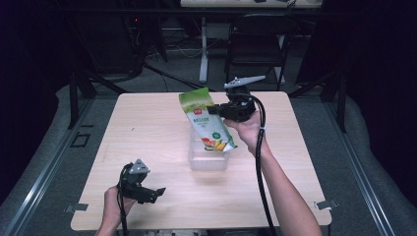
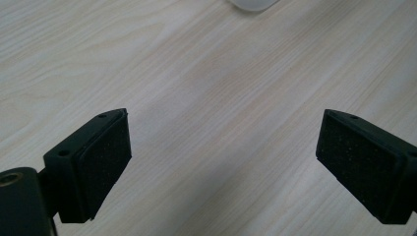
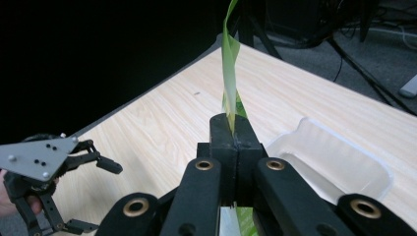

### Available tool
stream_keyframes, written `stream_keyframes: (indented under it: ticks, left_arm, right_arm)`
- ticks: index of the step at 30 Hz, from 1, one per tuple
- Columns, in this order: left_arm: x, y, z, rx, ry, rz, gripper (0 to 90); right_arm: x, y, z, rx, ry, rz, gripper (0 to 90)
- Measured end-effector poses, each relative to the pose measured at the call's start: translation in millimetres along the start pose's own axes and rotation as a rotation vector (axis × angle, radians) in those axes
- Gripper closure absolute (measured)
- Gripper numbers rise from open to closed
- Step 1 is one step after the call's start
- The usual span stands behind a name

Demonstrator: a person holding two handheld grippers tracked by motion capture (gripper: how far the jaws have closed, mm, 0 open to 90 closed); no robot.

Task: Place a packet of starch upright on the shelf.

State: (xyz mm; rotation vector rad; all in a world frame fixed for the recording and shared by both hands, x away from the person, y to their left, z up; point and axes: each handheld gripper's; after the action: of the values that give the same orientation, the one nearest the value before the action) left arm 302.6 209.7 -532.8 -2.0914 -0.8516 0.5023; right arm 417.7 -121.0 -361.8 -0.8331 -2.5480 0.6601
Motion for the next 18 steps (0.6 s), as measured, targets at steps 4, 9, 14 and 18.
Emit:
stream_keyframes:
  ticks: [4, 9, 14, 18]
  left_arm:
    - [0.1, 0.1, 0.4, -0.005, -0.002, -0.006, 6.4]
    - [0.2, 0.2, 0.2, -0.001, -0.001, -0.001, 6.4]
    - [0.6, 0.4, 0.7, -0.006, -0.006, -0.005, 6.4]
    - [0.6, 0.3, 0.8, -0.006, -0.005, -0.005, 6.5]
  right_arm:
    - [-0.7, 10.7, 7.1, 0.006, 0.009, 0.006, 90.0]
    - [-2.5, 20.8, 13.3, 0.009, 0.021, -0.001, 90.0]
    - [-3.7, 34.2, 19.5, 0.031, 0.030, -0.009, 90.0]
    - [-5.3, 39.6, 23.3, 0.039, 0.030, -0.012, 90.0]
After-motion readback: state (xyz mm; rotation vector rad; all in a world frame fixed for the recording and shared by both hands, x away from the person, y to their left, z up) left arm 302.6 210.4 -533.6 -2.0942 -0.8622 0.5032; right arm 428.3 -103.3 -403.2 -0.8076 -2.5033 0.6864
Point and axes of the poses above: each handheld gripper's, and its own axes: y roughly forward along the jaws, z roughly out of its underside, x roughly to its left, and after that the axes turned 2 degrees about x, right-handed
